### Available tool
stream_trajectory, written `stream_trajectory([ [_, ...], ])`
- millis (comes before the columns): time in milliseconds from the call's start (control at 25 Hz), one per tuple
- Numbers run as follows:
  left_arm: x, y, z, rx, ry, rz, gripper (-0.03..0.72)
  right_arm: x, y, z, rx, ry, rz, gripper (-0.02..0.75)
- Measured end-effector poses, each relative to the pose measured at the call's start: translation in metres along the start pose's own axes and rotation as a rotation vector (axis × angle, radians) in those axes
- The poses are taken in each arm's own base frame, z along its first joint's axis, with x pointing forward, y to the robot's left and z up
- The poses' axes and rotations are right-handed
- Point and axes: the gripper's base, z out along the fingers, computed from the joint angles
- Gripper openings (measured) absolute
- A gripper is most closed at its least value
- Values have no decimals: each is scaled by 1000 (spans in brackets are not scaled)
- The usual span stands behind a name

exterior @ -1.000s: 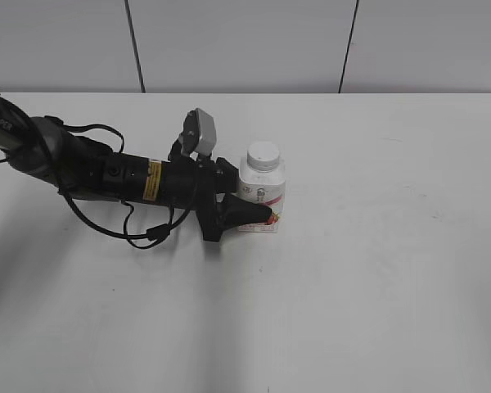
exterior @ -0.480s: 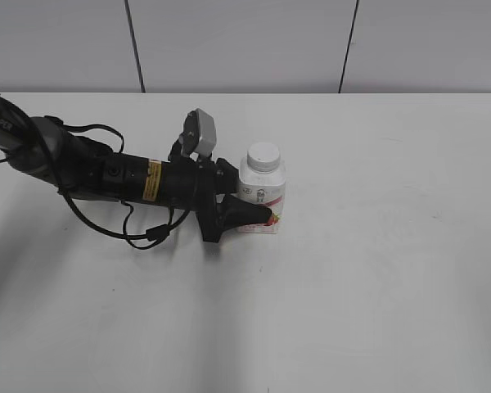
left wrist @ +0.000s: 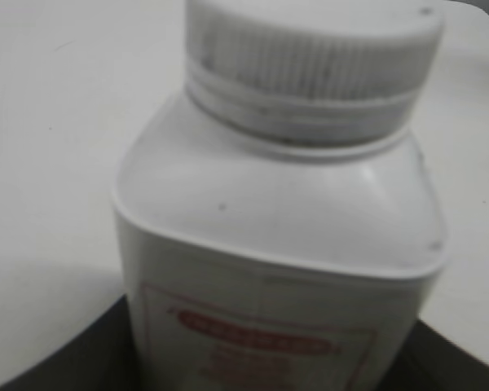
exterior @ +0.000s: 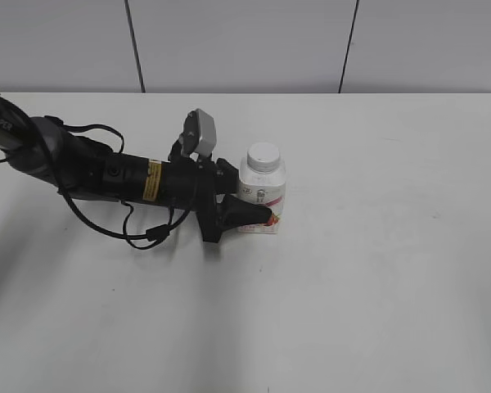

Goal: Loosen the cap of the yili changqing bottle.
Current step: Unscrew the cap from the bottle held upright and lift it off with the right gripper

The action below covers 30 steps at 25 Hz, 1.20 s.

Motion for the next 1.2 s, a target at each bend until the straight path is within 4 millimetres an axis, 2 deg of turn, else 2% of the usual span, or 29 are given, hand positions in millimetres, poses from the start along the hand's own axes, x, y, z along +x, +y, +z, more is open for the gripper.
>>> stream_trajectory([
  [400,0,0,0,1,1,0,406,0,0,0,3,2,-1,543],
  [520,0,0,0,1,1,1,406,-5,-1,8,-6,58,4,529],
  [840,0,0,0,2,0,1,405,-37,1,36,-126,262,93,522],
  [1040,0,-1,0,10,-2,4,405,-62,-3,50,-130,384,167,522],
  [1200,0,-1,0,15,-3,6,405,-86,-8,70,-123,464,225,522],
])
